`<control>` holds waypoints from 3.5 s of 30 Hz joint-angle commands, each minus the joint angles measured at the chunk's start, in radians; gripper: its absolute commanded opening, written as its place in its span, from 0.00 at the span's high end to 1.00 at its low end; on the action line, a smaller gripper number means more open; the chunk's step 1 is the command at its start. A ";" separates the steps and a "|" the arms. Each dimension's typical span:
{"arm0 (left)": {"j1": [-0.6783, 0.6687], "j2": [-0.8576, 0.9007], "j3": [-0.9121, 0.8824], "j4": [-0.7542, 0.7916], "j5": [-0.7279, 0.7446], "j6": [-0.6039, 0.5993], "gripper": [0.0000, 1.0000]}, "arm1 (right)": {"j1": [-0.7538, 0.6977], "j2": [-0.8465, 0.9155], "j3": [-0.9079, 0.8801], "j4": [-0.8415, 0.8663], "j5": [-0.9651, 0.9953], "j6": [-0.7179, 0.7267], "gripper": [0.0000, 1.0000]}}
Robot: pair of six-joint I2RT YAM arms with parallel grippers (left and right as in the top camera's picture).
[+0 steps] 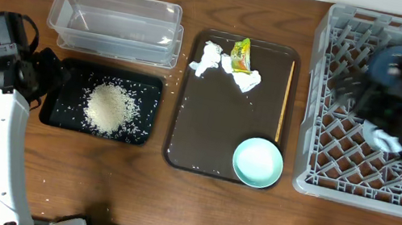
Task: Sort waste into correct bins and load items into the dishwasher rack
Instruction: 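Move the right gripper left to the teal bowl and grasp its rim, then lift the teal bowl and carry it right to the rack, then lower the teal bowl into the rack's right side and release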
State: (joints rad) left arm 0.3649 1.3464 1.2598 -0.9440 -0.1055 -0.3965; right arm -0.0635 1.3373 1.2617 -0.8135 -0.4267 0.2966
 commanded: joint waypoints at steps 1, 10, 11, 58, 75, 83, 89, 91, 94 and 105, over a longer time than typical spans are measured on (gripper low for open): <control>0.004 -0.005 0.020 -0.005 -0.011 -0.002 0.00 | 0.163 0.016 0.001 -0.025 0.097 -0.022 0.01; 0.004 -0.005 0.020 -0.005 -0.011 -0.002 0.00 | 0.594 0.100 0.001 -0.002 0.138 -0.113 0.01; 0.004 -0.005 0.020 -0.005 -0.011 -0.002 0.00 | 0.630 0.120 0.001 -0.007 0.178 -0.095 0.01; 0.004 -0.005 0.020 -0.005 -0.012 -0.002 0.00 | 0.700 0.456 0.198 -0.332 0.487 0.147 0.99; 0.004 -0.005 0.020 -0.004 -0.011 -0.002 0.00 | -0.181 0.129 0.349 -0.199 0.056 -0.105 0.99; 0.004 -0.005 0.020 -0.005 -0.012 -0.002 0.00 | -0.514 0.158 0.211 -0.010 -0.279 -0.138 0.99; 0.004 -0.005 0.020 -0.005 -0.012 -0.002 0.00 | -0.702 0.206 0.046 0.318 -0.616 -0.156 0.99; 0.004 -0.005 0.020 -0.005 -0.011 -0.002 0.00 | -0.745 0.229 0.000 0.441 -0.702 -0.148 0.99; 0.004 -0.005 0.020 -0.005 -0.012 -0.002 0.00 | -0.781 0.277 -0.048 0.589 -0.791 -0.093 0.99; 0.004 -0.005 0.020 -0.005 -0.012 -0.002 0.00 | -0.793 0.449 -0.065 0.674 -0.819 -0.081 0.99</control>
State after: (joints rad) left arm 0.3649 1.3464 1.2598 -0.9447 -0.1055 -0.3965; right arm -0.8528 1.7721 1.1984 -0.1543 -1.1942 0.2066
